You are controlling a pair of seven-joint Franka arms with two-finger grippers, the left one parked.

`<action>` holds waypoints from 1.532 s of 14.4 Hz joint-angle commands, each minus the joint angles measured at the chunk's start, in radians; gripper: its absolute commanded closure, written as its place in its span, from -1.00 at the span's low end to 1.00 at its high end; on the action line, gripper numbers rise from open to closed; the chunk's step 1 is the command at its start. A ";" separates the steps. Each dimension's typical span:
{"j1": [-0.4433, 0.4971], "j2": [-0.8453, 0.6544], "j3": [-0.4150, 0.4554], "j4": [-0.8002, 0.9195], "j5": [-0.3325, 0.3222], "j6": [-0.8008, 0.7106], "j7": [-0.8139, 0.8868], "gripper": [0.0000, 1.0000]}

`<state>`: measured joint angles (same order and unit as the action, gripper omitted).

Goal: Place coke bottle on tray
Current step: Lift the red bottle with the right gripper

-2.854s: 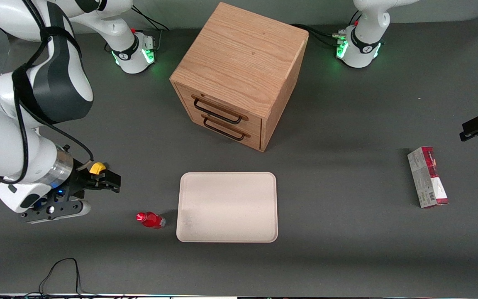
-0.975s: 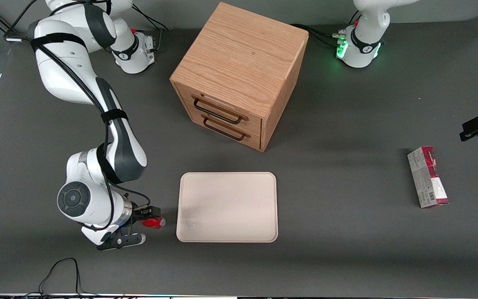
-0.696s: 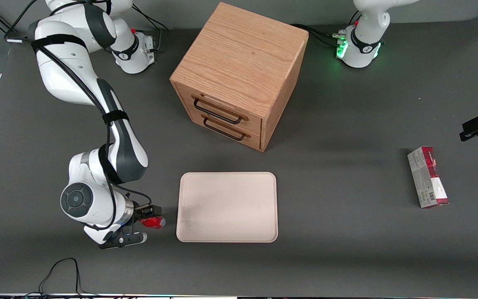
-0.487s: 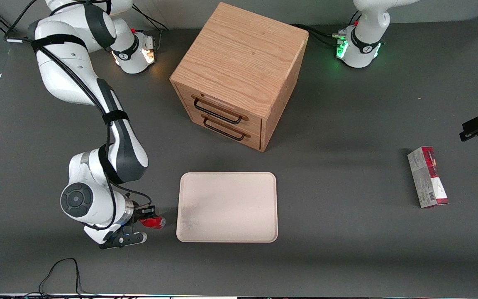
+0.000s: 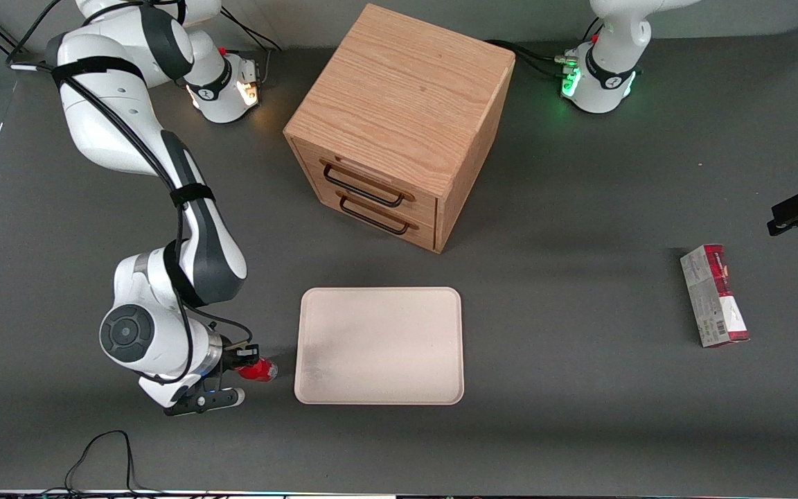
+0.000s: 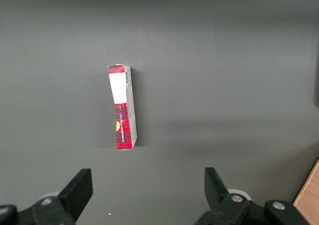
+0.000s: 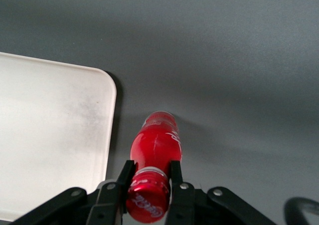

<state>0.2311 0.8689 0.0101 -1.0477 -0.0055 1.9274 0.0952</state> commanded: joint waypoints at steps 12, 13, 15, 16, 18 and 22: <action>-0.012 -0.286 -0.022 0.117 -0.022 -0.468 0.018 1.00; -0.010 -0.315 -0.019 0.117 -0.021 -0.490 0.018 1.00; -0.010 -0.343 -0.016 0.118 -0.021 -0.511 0.018 1.00; -0.007 -0.344 -0.013 0.127 -0.021 -0.512 0.018 1.00; 0.011 -0.344 -0.007 0.152 -0.021 -0.513 0.018 1.00; 0.111 -0.331 -0.007 0.178 -0.045 -0.512 0.023 1.00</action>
<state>0.2888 0.5252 0.0030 -0.9153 -0.0142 1.4285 0.0952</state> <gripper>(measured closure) 0.665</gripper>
